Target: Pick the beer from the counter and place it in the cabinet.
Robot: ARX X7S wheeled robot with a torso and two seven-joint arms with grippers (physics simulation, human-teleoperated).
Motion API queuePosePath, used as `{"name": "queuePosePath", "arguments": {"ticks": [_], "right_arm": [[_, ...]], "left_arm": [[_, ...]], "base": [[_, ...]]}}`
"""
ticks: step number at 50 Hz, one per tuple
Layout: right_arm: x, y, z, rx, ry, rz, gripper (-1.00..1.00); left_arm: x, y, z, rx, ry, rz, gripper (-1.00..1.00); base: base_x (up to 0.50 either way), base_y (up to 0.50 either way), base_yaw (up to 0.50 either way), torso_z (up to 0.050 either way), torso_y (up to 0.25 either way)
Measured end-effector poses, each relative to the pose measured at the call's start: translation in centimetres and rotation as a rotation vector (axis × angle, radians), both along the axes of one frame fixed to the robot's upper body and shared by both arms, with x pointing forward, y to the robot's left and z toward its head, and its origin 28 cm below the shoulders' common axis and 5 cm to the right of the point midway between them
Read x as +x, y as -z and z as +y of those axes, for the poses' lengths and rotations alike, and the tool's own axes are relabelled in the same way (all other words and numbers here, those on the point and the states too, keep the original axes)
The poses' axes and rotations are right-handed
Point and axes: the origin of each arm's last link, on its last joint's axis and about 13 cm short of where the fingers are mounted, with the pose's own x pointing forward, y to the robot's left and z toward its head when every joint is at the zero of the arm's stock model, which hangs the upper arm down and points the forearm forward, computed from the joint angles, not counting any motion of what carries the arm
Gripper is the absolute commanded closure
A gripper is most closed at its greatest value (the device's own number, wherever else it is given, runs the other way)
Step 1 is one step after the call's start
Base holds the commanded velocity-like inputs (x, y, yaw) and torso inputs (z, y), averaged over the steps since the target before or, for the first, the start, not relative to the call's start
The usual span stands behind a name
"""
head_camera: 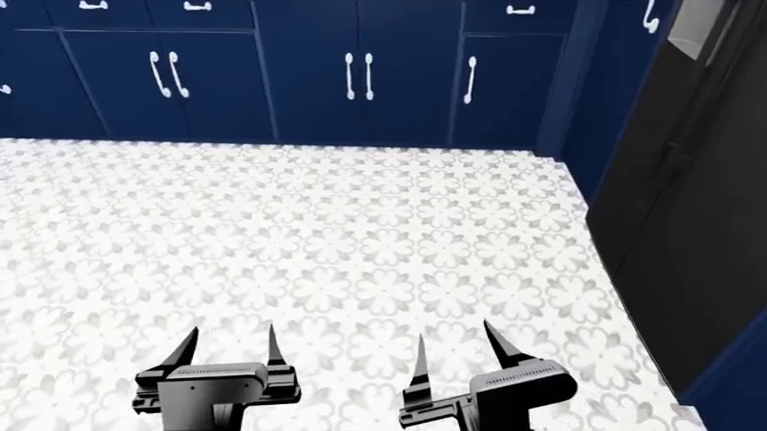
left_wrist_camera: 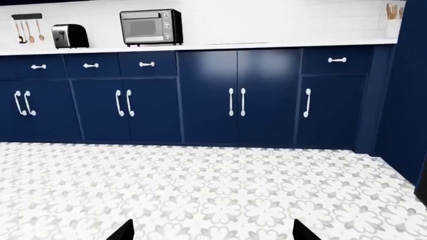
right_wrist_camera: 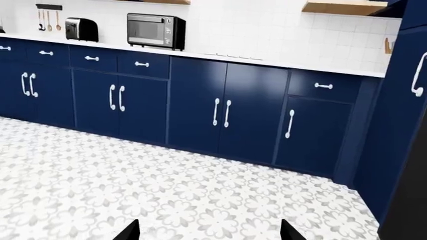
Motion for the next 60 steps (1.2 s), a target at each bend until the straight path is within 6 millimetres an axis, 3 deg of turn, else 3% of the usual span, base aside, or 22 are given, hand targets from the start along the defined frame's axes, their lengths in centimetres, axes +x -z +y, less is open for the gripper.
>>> {"name": "queuePosePath", "arguments": {"ticks": [60], "right_arm": [[-0.7,0.06,-0.33,0.02,0.002,0.002,-1.0]], "left_arm": [[-0.45,-0.14,-0.24,0.019,0.001,-0.007,-1.0]], "base": [[0.0,0.0,0.5,0.0,0.0]]}}
